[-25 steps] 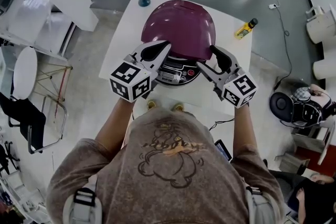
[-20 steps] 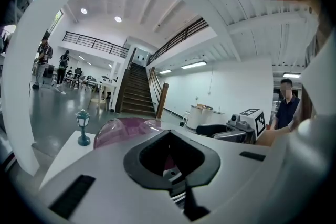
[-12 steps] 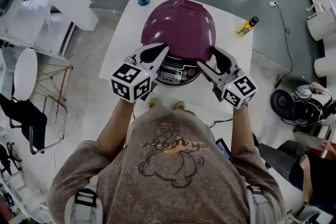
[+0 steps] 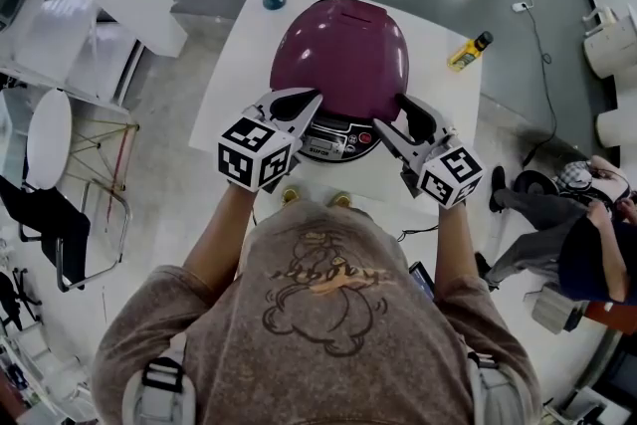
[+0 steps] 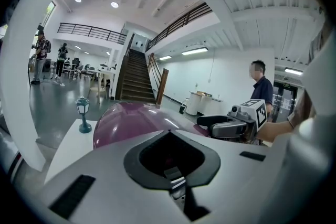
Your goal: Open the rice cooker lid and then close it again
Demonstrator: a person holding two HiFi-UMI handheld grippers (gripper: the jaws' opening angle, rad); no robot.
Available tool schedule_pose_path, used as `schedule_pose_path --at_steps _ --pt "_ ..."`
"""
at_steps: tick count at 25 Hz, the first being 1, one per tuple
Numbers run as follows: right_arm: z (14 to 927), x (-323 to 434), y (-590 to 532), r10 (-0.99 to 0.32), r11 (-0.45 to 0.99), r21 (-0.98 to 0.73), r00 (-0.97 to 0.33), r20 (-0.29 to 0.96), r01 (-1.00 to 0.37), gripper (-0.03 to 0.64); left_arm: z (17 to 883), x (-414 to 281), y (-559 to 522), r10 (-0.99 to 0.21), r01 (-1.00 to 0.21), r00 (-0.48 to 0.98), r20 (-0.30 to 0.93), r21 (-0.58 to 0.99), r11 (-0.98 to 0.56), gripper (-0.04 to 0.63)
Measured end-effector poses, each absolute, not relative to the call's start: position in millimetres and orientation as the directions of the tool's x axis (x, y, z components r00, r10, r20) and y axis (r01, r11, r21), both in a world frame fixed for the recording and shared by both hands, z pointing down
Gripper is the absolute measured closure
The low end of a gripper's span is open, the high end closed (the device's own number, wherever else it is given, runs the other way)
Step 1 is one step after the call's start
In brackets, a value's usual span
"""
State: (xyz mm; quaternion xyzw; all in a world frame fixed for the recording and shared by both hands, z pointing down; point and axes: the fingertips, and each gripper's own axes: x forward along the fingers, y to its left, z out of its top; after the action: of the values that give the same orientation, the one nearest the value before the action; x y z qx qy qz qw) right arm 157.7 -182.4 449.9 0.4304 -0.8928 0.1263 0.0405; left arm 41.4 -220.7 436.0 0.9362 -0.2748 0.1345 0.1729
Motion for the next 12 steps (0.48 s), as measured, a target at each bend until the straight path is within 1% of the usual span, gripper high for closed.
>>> schedule_pose_path --at_steps 6,10,12 --pt "458.8 157.0 -181.7 -0.756 0.592 -0.185 -0.620 0.208 -0.784 0.368 447.5 43.3 -217.2 -0.448 -0.558 0.794 0.411 0.199 -0.806 0.574" --pt "464.0 159.7 -184.8 -0.757 0.588 -0.162 -0.610 0.235 -0.792 0.409 452.8 43.7 -217.8 -0.437 -0.556 0.787 0.435 0.195 -0.808 0.574" --pt "466.0 161.5 -186.3 -0.762 0.579 -0.166 -0.602 0.239 -0.798 0.417 455.1 43.6 -217.8 -0.435 -0.558 0.784 0.442 0.196 -0.806 0.574"
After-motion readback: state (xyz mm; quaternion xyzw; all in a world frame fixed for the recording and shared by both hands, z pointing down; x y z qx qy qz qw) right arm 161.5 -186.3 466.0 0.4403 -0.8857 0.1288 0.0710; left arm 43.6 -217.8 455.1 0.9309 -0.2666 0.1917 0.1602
